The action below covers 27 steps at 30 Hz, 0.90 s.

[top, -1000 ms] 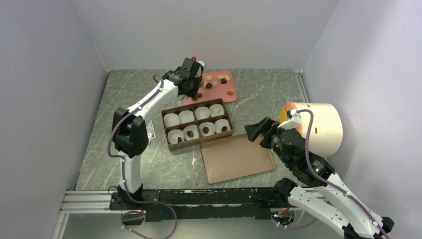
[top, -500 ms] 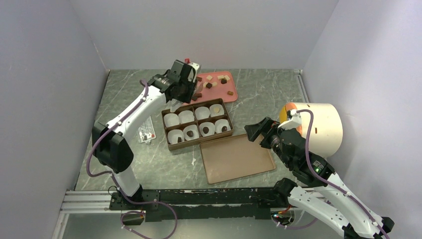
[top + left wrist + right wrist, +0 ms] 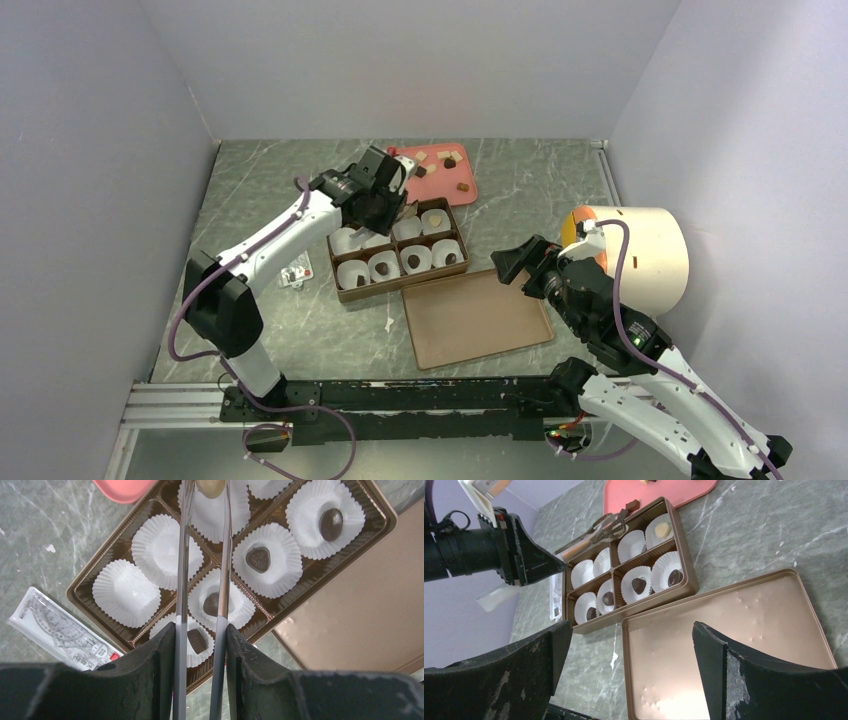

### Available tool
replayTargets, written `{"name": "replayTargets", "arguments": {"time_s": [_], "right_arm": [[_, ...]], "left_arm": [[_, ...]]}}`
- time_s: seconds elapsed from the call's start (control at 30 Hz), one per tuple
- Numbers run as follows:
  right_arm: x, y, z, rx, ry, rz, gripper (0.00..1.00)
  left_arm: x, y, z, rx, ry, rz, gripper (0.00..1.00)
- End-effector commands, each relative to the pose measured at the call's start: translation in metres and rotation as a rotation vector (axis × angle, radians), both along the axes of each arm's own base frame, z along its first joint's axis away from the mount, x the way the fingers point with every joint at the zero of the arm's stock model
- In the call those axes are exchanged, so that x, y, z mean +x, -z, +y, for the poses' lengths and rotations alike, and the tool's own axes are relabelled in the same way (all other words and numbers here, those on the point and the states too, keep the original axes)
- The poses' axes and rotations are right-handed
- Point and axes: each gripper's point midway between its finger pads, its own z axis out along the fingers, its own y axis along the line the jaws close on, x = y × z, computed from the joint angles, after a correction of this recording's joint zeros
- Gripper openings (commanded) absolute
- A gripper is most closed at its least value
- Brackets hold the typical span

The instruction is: Pack the chocolate

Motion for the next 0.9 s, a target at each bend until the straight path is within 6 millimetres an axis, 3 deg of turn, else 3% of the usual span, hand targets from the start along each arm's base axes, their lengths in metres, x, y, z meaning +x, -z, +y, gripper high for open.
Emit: {"name": "replayTargets", "arguments": {"time_s": [0.0,0.87], "right_arm": [[0.004,-0.006,-0.001,0.011,0.014,-0.028,0.96],[0.003,-0.011,-0.001,0.014,0.010,-0.037,0.96]], "left_arm": [[-0.003,-0.019,0.002,-0.015,-0.013,-0.064,0.28],[0.002,0.008,-0.002,0.014,-0.006,-0.032,0.38]]}}
